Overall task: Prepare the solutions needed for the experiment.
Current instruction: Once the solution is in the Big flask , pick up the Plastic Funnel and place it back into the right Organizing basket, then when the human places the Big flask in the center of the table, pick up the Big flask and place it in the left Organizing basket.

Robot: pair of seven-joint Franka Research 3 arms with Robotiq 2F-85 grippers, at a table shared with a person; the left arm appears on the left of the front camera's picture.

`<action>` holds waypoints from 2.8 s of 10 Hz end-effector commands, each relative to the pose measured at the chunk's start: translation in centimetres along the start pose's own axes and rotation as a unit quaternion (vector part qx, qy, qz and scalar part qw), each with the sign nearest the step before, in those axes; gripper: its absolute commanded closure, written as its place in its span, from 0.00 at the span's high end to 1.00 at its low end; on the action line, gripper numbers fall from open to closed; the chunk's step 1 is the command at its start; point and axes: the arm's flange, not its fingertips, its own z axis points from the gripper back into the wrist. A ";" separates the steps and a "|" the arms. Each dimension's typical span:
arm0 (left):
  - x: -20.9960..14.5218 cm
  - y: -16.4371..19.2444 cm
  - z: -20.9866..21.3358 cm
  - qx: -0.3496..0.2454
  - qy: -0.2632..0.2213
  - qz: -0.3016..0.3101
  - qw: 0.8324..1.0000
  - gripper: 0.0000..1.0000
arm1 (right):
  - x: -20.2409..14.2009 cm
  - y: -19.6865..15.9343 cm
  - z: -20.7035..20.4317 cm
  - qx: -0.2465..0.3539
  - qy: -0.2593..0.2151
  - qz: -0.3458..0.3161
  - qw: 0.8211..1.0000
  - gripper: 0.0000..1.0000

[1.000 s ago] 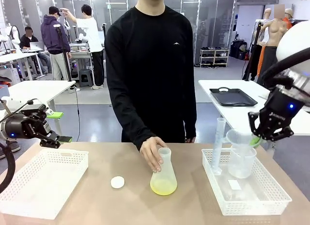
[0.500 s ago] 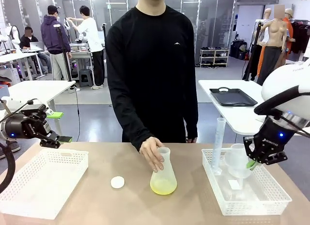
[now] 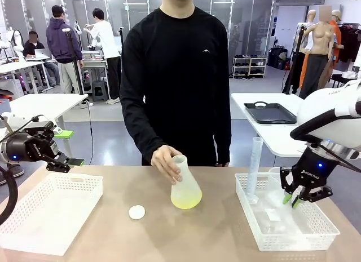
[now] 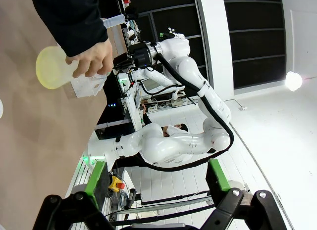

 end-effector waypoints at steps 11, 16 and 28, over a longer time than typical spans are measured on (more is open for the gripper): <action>0.1 -0.3 0.0 -0.001 0.001 0.001 1.000 1.00 | 0.2 0.2 0.5 -0.005 -0.005 -0.012 1.000 0.83; 0.1 -0.3 0.0 -0.001 0.001 0.001 1.000 1.00 | 0.2 0.2 0.5 -0.005 -0.005 -0.012 1.000 0.83; 0.1 -0.3 0.0 -0.001 0.001 0.001 1.000 1.00 | -0.7 0.1 5.3 0.444 0.207 0.097 0.866 0.83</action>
